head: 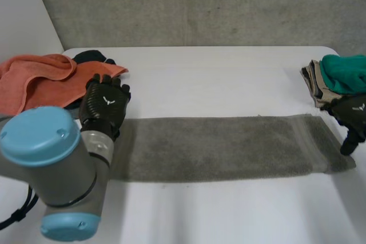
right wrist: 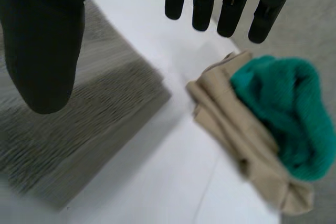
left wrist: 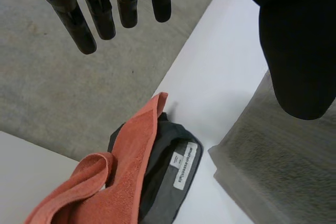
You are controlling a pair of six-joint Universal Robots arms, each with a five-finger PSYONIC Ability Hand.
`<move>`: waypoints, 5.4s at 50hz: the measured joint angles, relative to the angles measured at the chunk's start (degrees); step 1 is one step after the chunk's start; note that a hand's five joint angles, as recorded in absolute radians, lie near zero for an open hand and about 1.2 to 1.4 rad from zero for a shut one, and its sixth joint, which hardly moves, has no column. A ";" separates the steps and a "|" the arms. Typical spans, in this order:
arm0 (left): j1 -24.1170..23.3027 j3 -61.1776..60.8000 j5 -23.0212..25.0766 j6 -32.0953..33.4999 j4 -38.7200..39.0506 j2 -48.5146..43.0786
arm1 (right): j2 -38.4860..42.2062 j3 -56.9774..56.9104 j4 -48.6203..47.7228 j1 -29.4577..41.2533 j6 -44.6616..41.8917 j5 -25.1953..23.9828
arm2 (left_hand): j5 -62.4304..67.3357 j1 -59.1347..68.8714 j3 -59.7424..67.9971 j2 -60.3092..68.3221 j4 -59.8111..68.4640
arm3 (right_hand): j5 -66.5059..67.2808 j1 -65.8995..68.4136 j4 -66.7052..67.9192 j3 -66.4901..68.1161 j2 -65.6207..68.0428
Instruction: Fold the laundry.
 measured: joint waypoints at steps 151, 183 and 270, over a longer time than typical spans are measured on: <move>-14.03 19.25 7.36 -31.25 -11.22 -15.07 | 2.04 -4.82 -1.34 30.50 44.29 10.11 | 0.00 0.18 0.00 0.00 0.00 | -5.62 -3.15 -5.22 -5.57 -4.50; -17.12 12.17 -5.79 -26.53 -15.96 -9.69 | 11.01 -11.10 1.57 37.29 26.81 10.28 | 0.00 0.16 0.00 0.00 0.00 | -5.63 -4.51 -5.23 -5.57 -4.50; -5.86 15.54 27.17 -28.65 -14.63 2.22 | 12.14 -3.85 -30.75 36.14 15.88 9.00 | 0.00 0.01 0.00 0.00 0.00 | 43.85 41.66 50.64 46.42 47.64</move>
